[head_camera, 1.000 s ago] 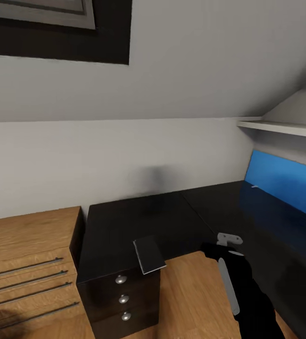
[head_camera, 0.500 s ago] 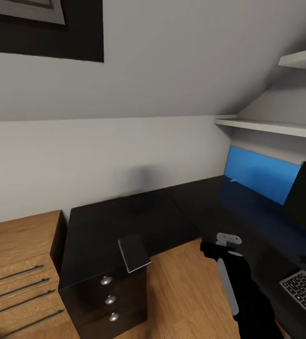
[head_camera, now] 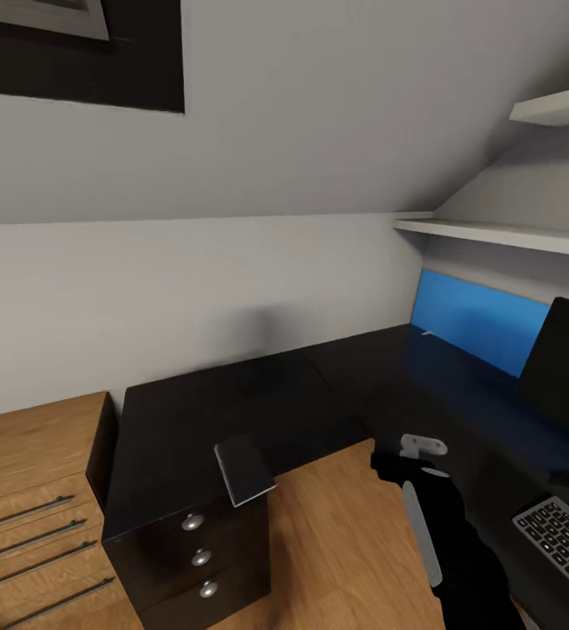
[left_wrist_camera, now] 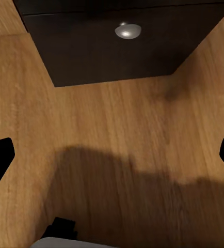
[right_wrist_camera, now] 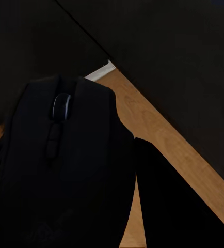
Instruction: In the bedroom, organize the workspace by keeping the computer under the desk, ensuring the monitor is on the desk, placing the keyboard on the desk next to the monitor, placing the mouse on the desk next to the keyboard, moving the folder from the swivel chair onto the desk next to the mouse, stacking the notebook on top of the folder with the pen on top of the notebook, and positioning the swivel chair next to the desk.
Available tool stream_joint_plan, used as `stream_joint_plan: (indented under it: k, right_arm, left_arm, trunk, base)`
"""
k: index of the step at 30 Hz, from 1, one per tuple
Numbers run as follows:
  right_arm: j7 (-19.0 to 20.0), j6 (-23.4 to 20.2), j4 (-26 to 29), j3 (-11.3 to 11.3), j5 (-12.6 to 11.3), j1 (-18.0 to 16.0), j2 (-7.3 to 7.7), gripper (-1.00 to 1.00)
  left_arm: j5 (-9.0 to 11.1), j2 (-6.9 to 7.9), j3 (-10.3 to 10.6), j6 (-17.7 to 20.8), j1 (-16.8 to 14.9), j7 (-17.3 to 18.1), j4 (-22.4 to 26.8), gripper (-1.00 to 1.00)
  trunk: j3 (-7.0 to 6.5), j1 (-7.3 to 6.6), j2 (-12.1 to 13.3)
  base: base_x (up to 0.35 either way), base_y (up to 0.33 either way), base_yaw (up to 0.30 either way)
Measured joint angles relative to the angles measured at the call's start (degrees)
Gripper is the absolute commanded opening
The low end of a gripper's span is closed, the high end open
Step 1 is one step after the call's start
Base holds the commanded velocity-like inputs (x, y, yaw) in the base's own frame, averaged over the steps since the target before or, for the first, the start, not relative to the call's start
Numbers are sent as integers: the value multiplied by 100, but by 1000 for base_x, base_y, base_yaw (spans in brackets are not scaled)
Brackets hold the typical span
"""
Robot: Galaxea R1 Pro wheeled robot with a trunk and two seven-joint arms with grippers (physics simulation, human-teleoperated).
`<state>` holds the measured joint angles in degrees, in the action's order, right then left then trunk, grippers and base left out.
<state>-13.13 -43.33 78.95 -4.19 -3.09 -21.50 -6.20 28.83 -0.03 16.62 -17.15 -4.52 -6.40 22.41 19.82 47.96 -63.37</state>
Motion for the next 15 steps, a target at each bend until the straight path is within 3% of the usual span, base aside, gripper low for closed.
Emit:
stream_joint_plan:
  k: [5, 15]
  right_arm:
    - [0, 6, -56, 10, -1, -3, -7, -100]
    - [-1, 114, -91, 1, 7, -1, -1, -100]
  left_arm:
    - [-2, -2, 7, 4, -1, 1, -2, 100]
    - [-3, -2, 12, 7, -1, -5, -2, 100]
  trunk:
    - [0, 0, 0]
    - [0, 0, 0]
  base:
    - [0, -194, -246]
    - [0, -291, -236]
